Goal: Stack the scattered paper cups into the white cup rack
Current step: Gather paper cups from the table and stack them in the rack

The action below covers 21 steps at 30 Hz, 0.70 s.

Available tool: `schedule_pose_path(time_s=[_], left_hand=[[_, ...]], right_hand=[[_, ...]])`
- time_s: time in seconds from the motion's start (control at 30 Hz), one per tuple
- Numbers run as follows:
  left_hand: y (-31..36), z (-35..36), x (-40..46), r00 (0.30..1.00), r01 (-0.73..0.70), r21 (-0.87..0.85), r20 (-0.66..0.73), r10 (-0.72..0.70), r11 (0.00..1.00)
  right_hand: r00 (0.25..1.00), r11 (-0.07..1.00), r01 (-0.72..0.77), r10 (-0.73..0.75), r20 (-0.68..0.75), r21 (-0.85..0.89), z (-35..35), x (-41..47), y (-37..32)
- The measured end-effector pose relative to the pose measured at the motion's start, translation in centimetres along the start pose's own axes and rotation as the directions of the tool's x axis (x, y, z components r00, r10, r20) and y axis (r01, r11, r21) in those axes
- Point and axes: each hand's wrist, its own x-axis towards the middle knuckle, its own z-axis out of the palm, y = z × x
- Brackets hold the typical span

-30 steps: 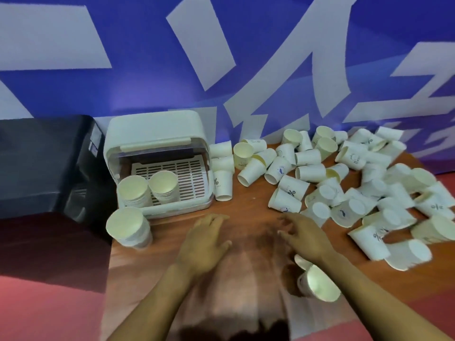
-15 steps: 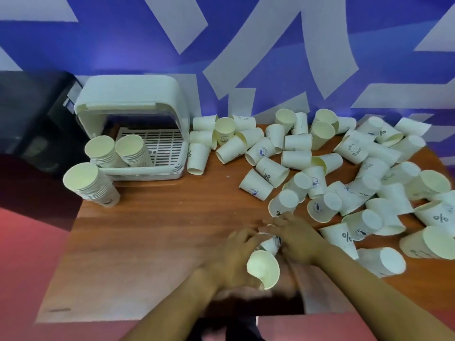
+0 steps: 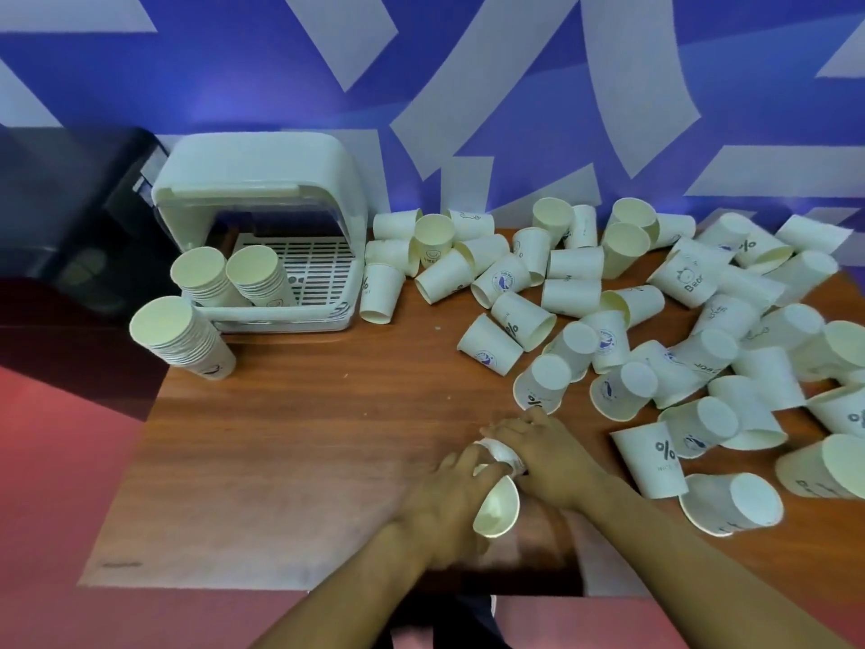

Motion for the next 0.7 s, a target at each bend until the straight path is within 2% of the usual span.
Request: schedule_pose_path(time_s=[0.4,0.53,0.7], left_hand=[[-6.6,-7.1,-1.6,0.981,0.069,-0.085,-0.176,-0.083,0.994],[-9.2,-10.0,-3.1,0.959,0.059,-0.093,-0.272,-0.082,0.994],[-13.0,-11.9,-4.6,0.953,0.13,-0.043,-0.271,-0.137,0.991]], right_hand=[[0.964,0.967,-0.225,0.239,-0.119,0.12,-5.2,2.3,-4.6],[0.954,0.963,-0.238,0.256,-0.154,0.129,-6.7,4.1,-7.4],[0.945,0.96,-0.256,0.274,-0.178,0.115,-7.7,6.6,-10.8]])
